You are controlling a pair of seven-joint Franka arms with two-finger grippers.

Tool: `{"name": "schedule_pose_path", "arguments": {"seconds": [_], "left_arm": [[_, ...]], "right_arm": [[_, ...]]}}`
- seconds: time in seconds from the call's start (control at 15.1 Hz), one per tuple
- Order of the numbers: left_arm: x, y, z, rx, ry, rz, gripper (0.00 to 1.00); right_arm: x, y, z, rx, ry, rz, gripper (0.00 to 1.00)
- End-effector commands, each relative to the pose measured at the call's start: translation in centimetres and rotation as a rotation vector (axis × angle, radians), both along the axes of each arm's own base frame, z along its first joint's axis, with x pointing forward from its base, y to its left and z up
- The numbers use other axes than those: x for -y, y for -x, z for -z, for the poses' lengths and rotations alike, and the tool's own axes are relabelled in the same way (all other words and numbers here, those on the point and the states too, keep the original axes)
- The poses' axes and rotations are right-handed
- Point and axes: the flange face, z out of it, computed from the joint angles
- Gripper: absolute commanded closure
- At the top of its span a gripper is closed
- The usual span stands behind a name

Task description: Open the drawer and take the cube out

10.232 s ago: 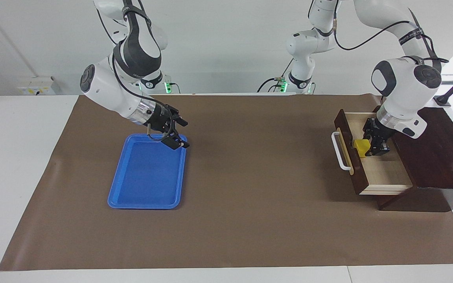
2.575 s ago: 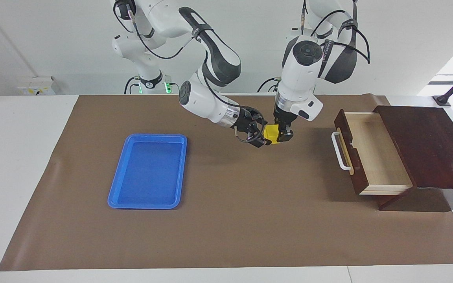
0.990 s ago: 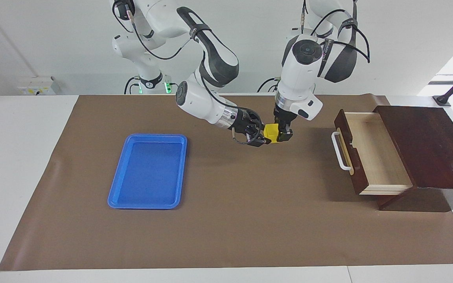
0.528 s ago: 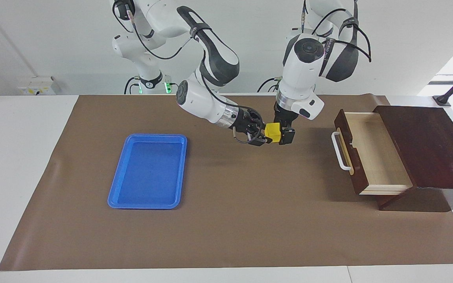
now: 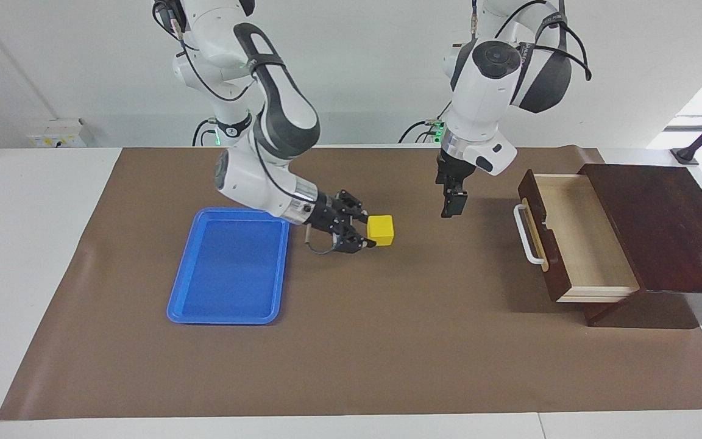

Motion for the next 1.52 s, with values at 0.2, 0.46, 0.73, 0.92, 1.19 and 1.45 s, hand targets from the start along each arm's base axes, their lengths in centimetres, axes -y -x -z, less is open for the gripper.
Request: {"name": "schedule_pose_path", "arguments": {"seconds": [0.2, 0.46, 0.73, 0.92, 1.19, 1.45], "left_arm": [[-7.7, -0.9, -2.3, -0.002, -0.002, 0.135, 0.00], [-14.7, -0.4, 2.2, 0.051, -0.003, 0.092, 0.00], [-18.3, -0.8, 7.7, 0.044, -0.012, 0.092, 0.00], [-20.3, -0.7, 10.2, 0.063, -0.047, 0.109, 0.00], [-23.6, -1.7, 10.1, 0.079, -0.083, 0.172, 0.00], [-28.6, -2.5, 9.7, 0.087, -0.130, 0.202, 0.00]], "right_arm": [[10.1, -1.5, 1.2, -0.009, 0.076, -0.052, 1.00], [15.4, 0.0, 3.7, 0.001, 0.099, -0.068, 1.00], [18.9, 2.2, 5.0, 0.050, 0.101, -0.132, 1.00], [20.6, 5.0, 5.3, 0.109, 0.112, -0.176, 1.00], [23.3, 8.5, 5.8, 0.155, 0.120, -0.202, 1.00], [26.2, 11.0, 8.3, 0.207, 0.142, -0.176, 1.00]]}}
